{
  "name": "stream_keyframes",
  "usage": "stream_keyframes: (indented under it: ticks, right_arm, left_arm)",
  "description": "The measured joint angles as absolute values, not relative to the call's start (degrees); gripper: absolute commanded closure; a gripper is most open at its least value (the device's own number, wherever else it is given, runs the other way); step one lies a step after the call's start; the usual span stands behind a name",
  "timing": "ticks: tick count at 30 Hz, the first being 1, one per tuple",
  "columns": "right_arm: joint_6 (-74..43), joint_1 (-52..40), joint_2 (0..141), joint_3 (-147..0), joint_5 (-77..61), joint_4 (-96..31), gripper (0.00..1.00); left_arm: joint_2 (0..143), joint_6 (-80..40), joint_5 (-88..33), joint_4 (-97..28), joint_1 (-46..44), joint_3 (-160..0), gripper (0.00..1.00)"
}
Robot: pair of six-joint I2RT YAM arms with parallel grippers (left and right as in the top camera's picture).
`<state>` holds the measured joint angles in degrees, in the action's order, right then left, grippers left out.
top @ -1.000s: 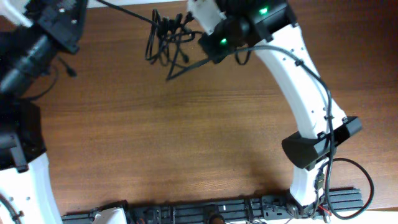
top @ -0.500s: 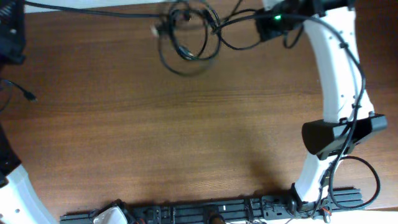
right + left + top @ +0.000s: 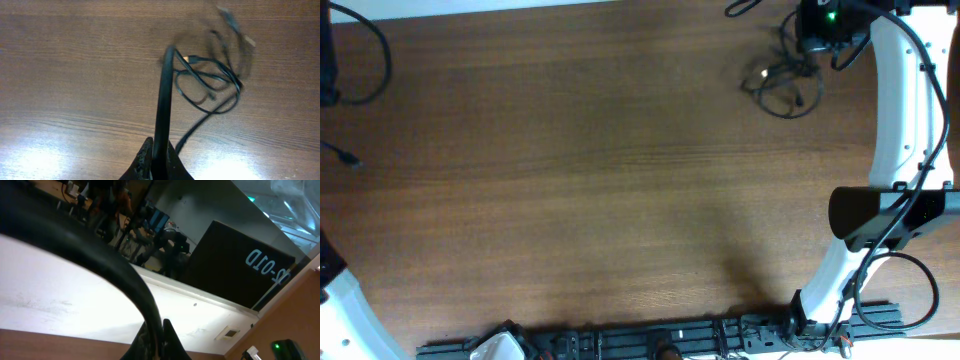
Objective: Untangle cables
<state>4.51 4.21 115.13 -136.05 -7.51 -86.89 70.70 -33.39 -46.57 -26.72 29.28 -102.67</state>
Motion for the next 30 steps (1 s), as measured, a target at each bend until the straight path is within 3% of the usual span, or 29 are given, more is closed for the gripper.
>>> stream_keyframes:
  ticks: [9, 20, 26, 27, 28, 30]
  right_arm:
    - [4.56, 2.50, 115.13, -136.05, -18.06, -86.80, 0.96]
    - [5.23, -22.00, 115.13, -135.94, -21.76, -78.43, 0.96]
    - [5.43, -27.81, 115.13, -135.94, -22.20, -76.69, 0.96]
    - [5.61, -28.27, 115.13, -135.94, -22.20, -76.62, 0.75]
    - [5.82, -28.49, 115.13, -135.94, -22.17, -76.62, 0.01]
    - [6.00, -28.51, 115.13, -135.94, -21.91, -76.64, 0.01]
  left_arm:
    - [70.70, -33.41, -49.23, -26.81, 26.96, -102.67, 1.00]
    - [72.88, -33.41, -49.58, -27.31, 19.22, -102.76, 1.00]
    - [73.60, -33.41, -49.56, -27.53, 18.81, -102.76, 1.00]
    - [73.60, -33.41, -49.56, -27.57, 18.81, -102.76, 1.00]
    - [73.63, -33.39, -49.56, -27.70, 18.81, -102.76, 1.00]
    - [73.63, -33.41, -49.56, -28.32, 18.81, -102.76, 1.00]
